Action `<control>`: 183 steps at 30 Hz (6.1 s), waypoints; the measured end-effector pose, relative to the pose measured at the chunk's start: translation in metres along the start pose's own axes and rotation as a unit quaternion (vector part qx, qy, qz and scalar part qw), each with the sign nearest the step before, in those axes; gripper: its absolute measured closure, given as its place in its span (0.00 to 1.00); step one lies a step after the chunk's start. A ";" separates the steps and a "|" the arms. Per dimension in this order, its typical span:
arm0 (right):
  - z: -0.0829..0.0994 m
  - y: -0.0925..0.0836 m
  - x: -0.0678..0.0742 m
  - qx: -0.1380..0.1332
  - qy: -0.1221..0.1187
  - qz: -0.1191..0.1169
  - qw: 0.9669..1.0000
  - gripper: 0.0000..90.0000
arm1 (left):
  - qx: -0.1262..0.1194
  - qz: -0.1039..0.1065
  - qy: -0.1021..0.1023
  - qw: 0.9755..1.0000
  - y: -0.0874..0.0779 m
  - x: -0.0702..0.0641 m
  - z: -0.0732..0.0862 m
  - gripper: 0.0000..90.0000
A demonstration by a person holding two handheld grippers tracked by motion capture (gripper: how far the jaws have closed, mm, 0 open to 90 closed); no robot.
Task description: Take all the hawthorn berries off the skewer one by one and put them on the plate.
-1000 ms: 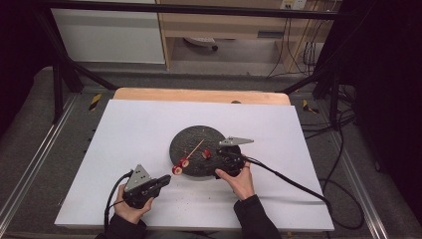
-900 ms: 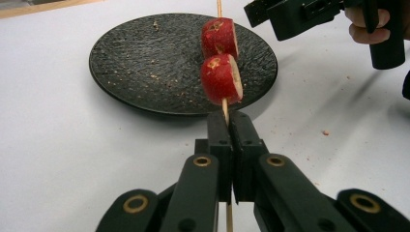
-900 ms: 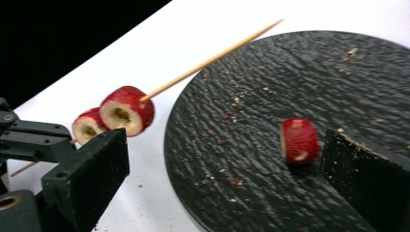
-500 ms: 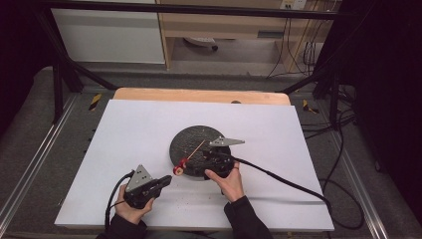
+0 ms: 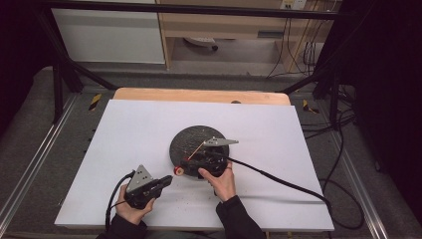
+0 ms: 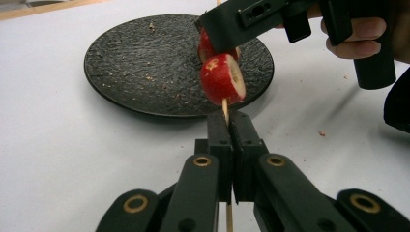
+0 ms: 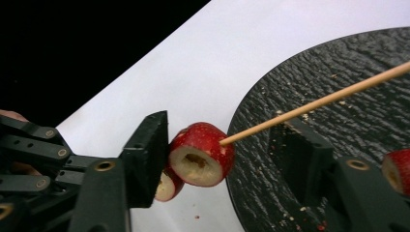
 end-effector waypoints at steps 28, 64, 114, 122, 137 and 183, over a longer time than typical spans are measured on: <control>-0.005 -0.005 0.003 -0.004 0.025 -0.039 0.999 0.58 | -0.023 -0.018 0.007 1.000 -0.006 -0.003 -0.003 0.98; -0.041 -0.042 -0.024 -0.044 0.030 0.035 0.998 0.66 | -0.036 -0.018 0.006 0.999 -0.010 -0.003 -0.003 0.98; -0.010 -0.005 -0.102 0.027 0.051 0.150 0.987 0.55 | -0.023 -0.015 -0.004 1.000 -0.008 0.002 0.000 0.98; -0.012 -0.031 -0.082 -0.001 0.035 0.128 0.991 0.29 | -0.023 -0.016 -0.007 1.000 -0.008 0.003 0.000 0.98; 0.011 -0.040 -0.034 0.000 0.008 0.067 0.998 0.06 | -0.020 -0.019 -0.006 1.000 -0.005 0.002 -0.001 0.98; 0.008 0.008 0.021 0.021 0.020 -0.057 0.998 0.59 | -0.018 -0.023 0.009 1.000 0.001 -0.008 -0.004 0.98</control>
Point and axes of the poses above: each handheld gripper's, and its own axes: y roughly forward along the jaws, z roughly out of its underside, x roughly to its left, the point moved 4 cm from there along y, roughly forward along the jaws, and after that the axes turned 15 degrees about x, right-handed, at the moved point
